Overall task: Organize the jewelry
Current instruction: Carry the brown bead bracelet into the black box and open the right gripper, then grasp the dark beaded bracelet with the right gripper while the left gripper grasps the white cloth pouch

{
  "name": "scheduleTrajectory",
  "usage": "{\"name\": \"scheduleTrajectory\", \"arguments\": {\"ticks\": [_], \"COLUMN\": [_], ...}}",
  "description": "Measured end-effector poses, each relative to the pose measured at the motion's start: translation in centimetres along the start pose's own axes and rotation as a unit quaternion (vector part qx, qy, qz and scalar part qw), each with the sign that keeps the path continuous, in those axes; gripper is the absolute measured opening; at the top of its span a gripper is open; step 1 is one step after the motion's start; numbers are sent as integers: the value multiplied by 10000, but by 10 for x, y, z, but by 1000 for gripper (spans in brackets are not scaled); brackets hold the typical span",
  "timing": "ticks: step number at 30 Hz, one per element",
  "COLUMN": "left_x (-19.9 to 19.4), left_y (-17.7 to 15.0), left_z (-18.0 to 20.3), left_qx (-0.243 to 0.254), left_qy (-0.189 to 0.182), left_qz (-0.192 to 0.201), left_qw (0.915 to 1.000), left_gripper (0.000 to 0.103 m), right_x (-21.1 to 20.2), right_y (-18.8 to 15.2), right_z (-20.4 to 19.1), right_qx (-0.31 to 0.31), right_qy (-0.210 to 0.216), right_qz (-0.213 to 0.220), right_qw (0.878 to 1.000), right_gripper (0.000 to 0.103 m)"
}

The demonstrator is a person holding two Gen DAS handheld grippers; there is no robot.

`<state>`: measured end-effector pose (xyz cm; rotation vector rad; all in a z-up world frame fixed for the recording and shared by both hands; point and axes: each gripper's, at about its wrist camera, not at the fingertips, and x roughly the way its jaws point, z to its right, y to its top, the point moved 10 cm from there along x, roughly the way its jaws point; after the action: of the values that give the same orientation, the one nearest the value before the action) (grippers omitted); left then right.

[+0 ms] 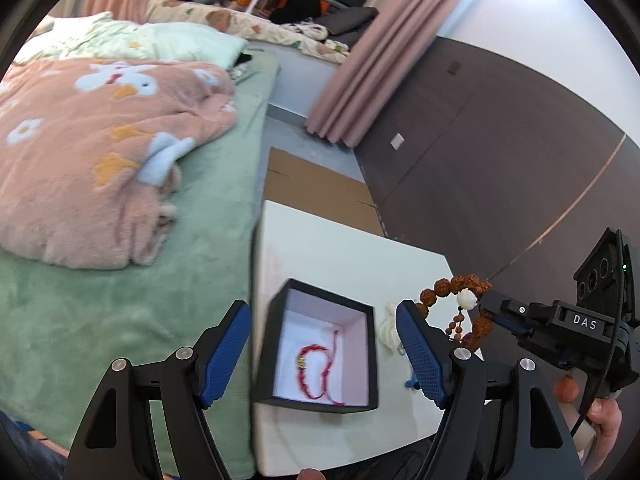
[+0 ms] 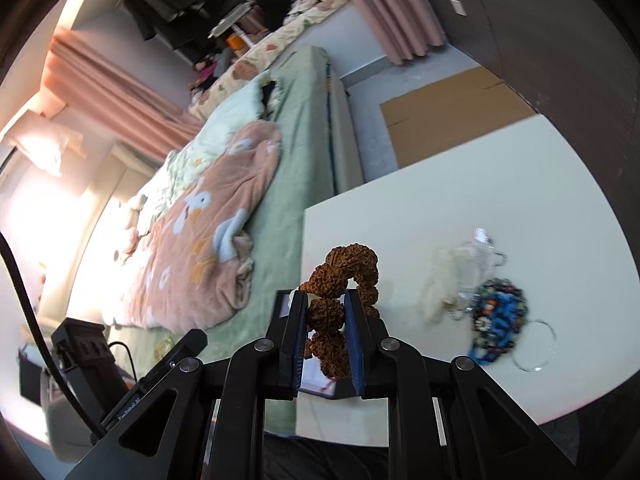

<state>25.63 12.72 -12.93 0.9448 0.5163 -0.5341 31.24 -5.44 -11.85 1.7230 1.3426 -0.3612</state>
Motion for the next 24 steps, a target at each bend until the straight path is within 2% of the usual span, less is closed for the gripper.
{"name": "scheduleTrajectory", "arguments": {"ticks": [5, 7, 10, 12, 20, 24], "left_x": [-17, -25, -39, -47, -58, -58], "left_y": [2, 3, 6, 8, 5, -2], "left_z": [-21, -26, -26, -23, 6, 34], "left_qx": [-120, -150, -161, -96, 60, 214], "left_qy": [147, 159, 37, 47, -85, -217], "left_qz": [78, 119, 242, 323, 388, 352], "left_qw": [9998, 9997, 9996, 9994, 9992, 9989], "left_gripper": [76, 76, 75, 75, 75, 75], "right_x": [24, 36, 44, 37, -8, -36], "right_y": [-8, -15, -23, -21, -15, -18], "right_z": [-29, -39, -49, -50, -34, -14], "right_qx": [-270, -376, -227, -246, -151, -7], "right_qy": [-13, -49, 235, 232, 59, -94], "right_qz": [-158, -345, -522, -386, -56, 118], "right_qw": [9995, 9987, 9981, 9987, 9999, 9999], "right_gripper": [20, 21, 34, 38, 39, 49]}}
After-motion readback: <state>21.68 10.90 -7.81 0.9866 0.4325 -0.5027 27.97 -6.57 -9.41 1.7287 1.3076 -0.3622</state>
